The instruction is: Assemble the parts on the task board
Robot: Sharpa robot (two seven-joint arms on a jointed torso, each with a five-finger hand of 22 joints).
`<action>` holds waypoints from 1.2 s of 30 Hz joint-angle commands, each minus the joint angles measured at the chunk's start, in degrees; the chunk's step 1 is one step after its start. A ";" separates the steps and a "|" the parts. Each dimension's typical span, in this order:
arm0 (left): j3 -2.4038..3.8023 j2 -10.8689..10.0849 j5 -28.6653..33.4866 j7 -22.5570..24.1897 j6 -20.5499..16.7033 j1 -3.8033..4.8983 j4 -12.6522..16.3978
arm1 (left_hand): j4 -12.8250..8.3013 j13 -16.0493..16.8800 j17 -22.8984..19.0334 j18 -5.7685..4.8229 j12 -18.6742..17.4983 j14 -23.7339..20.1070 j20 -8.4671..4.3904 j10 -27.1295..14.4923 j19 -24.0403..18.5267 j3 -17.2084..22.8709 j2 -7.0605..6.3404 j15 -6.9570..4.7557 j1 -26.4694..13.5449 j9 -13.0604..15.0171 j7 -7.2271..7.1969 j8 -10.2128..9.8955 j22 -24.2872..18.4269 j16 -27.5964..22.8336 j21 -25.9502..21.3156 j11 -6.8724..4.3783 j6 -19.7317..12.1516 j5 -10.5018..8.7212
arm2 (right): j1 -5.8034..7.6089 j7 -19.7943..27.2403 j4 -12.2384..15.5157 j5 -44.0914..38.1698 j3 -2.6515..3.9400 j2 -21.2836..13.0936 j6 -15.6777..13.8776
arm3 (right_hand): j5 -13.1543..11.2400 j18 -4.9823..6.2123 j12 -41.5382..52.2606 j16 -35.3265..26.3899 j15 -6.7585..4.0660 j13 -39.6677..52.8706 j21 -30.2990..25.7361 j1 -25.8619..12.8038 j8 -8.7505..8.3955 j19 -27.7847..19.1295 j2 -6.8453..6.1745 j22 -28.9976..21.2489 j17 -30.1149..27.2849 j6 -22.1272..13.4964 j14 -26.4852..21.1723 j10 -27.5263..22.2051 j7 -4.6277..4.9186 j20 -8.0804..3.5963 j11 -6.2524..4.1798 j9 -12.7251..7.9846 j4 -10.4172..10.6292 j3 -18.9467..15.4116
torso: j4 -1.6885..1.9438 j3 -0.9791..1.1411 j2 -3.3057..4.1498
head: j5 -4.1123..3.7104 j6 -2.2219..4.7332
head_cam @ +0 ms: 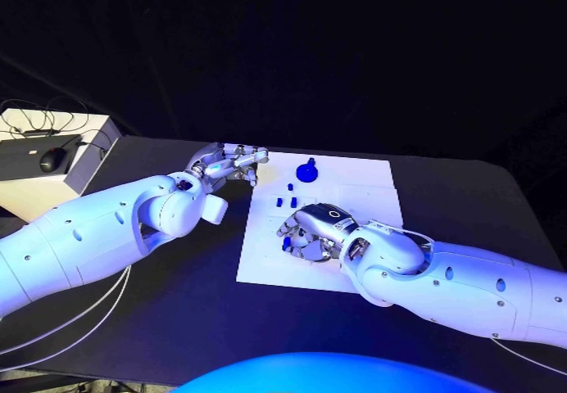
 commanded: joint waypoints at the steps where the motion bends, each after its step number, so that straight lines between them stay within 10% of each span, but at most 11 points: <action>1: 0.05 0.12 0.13 -0.31 0.86 -0.01 0.06 | 0.28 0.04 0.12 1.01 -0.01 0.29 0.24 -0.42 0.60 0.06 0.77 0.14 0.06 0.05 0.00 -0.07 0.23 0.09 0.31 -0.12 -0.09 -0.22 | -0.10 1.60 0.16 0.61 -0.01 -0.24 -2.28 | 0.11 3.59 -0.12 -1.10 0.60 -0.09 -3.53 1.11 -0.17 2.91 0.02 -3.17 -0.90 -1.15 0.34 -1.53 0.71 0.23 0.60 -0.06 0.56 -3.43 | -0.08 0.08 0.02 | -0.07 0.19; 12: 0.05 0.17 0.08 -0.67 0.83 -0.02 -0.10 | 0.31 0.04 0.15 1.05 -0.05 0.18 0.27 -0.53 0.44 0.01 0.76 0.18 0.06 0.05 0.01 -0.07 0.57 0.09 0.60 -0.08 -0.12 -0.22 | -0.27 2.20 1.55 1.19 -0.02 -1.94 -5.47 | 0.16 4.05 -0.08 -1.63 1.06 -0.11 -2.09 3.65 -0.22 2.85 0.37 -9.93 -3.13 -1.35 0.52 -5.13 1.15 0.80 1.34 -0.08 2.39 -10.07 | -0.09 0.14 0.01 | -0.07 0.25; 18: 0.05 0.19 0.07 -0.75 0.89 -0.02 -0.26 | 0.31 0.04 0.14 1.05 -0.07 0.13 0.30 -0.63 0.33 0.00 0.74 0.20 0.06 0.05 -0.02 -0.07 0.65 0.06 0.63 -0.06 -0.13 -0.23 | -0.24 3.69 3.31 3.88 0.10 -4.42 -8.70 | 0.22 4.25 -0.15 -1.32 1.31 -0.10 -1.27 4.50 -0.21 2.78 -1.49 -11.84 -3.54 -1.29 0.41 -7.15 1.13 1.06 1.72 -0.07 5.19 -9.89 | 0.00 0.11 0.00 | -0.22 0.46; 27: 0.04 0.10 0.09 -0.38 0.90 -0.08 -0.63 | 0.35 0.06 0.01 1.00 0.19 -0.27 0.42 -0.38 -0.06 -0.05 0.62 0.23 -0.03 0.05 -0.11 -0.08 0.62 -0.21 0.44 -0.13 -0.18 -0.22 | 4.06 13.15 5.26 29.19 0.74 -12.53 -11.41 | 0.65 1.12 7.91 -2.06 -2.05 2.73 -1.22 5.41 0.85 2.32 0.49 -11.60 -3.59 1.69 0.44 9.81 0.80 -1.84 -3.23 0.08 2.74 -9.17 | -0.34 0.03 -0.24 | -1.13 1.38; 30: 0.04 0.11 0.14 -0.20 0.86 -0.22 -0.90 | 0.36 0.04 -0.13 0.90 0.25 -0.50 0.48 -0.28 -0.35 -0.06 0.59 0.26 -0.06 0.05 -0.14 -0.06 0.46 -0.47 0.15 -0.15 -0.16 -0.23 | 5.78 14.02 4.81 34.92 0.79 -15.21 -8.62 | 1.92 -1.58 28.43 -0.37 -3.79 20.08 5.33 2.74 2.24 3.02 0.19 -7.37 -1.82 4.23 1.53 7.67 -0.76 -3.86 -4.99 0.13 2.40 -14.26 | -0.60 0.08 -0.43 | -1.23 1.62; 33: 0.04 0.15 0.17 -0.10 0.84 -0.38 -1.09 | 0.37 0.05 -0.22 0.87 0.24 -0.60 0.49 -0.31 -0.41 -0.06 0.60 0.29 -0.07 0.05 -0.14 -0.07 0.34 -0.63 0.00 -0.14 -0.16 -0.24 | 6.69 13.21 4.36 37.64 0.80 -17.09 -5.34 | 3.08 -2.82 49.35 5.08 -3.35 40.67 16.85 2.18 2.60 3.30 3.48 -0.03 5.31 4.09 1.19 -2.05 -0.46 -4.02 -5.36 0.31 2.59 -15.17 | -0.77 0.11 -0.58 | -1.55 1.94; 36: 0.04 0.18 0.19 0.02 0.88 -0.84 -1.13 | 0.36 0.04 -0.33 0.85 0.17 -0.65 0.51 -0.46 -0.43 -0.06 0.56 0.33 -0.07 0.05 -0.14 -0.08 0.20 -0.80 -0.17 -0.09 -0.18 -0.24 | 7.33 10.80 4.10 37.87 0.79 -19.37 -0.25 | 3.79 -3.63 62.78 12.13 -2.98 57.43 27.49 -0.15 3.06 3.71 5.32 6.53 15.41 5.40 1.85 4.33 -1.68 -3.84 -5.19 1.04 3.83 -15.96 | -0.85 0.16 -0.84 | -2.00 1.99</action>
